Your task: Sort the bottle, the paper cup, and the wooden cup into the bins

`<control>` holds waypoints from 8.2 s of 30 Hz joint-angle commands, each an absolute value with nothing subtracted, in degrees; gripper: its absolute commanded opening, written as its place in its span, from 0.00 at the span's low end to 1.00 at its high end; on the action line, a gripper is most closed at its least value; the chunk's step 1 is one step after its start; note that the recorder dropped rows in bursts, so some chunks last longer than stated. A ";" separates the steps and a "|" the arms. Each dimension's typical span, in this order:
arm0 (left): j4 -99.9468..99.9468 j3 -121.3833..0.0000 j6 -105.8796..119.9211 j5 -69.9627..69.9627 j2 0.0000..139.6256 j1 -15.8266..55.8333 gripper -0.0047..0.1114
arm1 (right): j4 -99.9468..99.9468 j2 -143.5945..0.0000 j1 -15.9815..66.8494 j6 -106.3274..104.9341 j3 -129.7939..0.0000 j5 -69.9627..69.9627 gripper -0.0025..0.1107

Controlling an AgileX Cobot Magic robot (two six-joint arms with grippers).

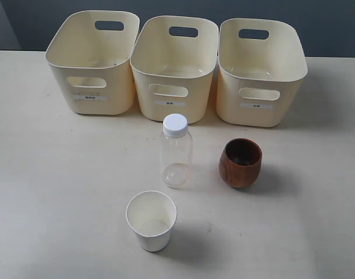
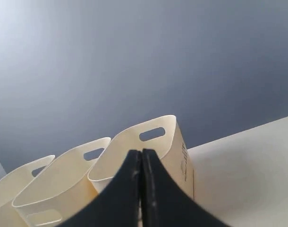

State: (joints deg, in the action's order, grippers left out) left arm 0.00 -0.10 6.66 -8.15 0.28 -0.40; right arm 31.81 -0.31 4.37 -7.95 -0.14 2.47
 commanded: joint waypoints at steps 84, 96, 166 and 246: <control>0.00 0.00 6.58 -7.74 0.00 -0.43 0.04 | 5.89 -91.22 30.96 -41.40 -55.76 -39.65 0.54; 0.00 0.00 6.58 -7.74 0.00 -0.43 0.04 | 8.21 -92.59 30.96 -40.24 -55.76 -41.58 0.56; 0.00 0.00 6.58 -7.74 0.00 -0.43 0.04 | -1.89 -106.02 17.71 -27.99 -87.80 -36.65 0.02; 0.00 0.00 6.58 -7.74 0.00 -0.43 0.04 | 9.26 -117.67 12.51 -37.50 -103.29 -53.88 0.32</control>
State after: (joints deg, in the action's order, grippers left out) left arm 0.00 -0.10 6.66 -8.15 0.28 -0.40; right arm 9.27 -121.86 12.93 -37.52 -102.93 -53.53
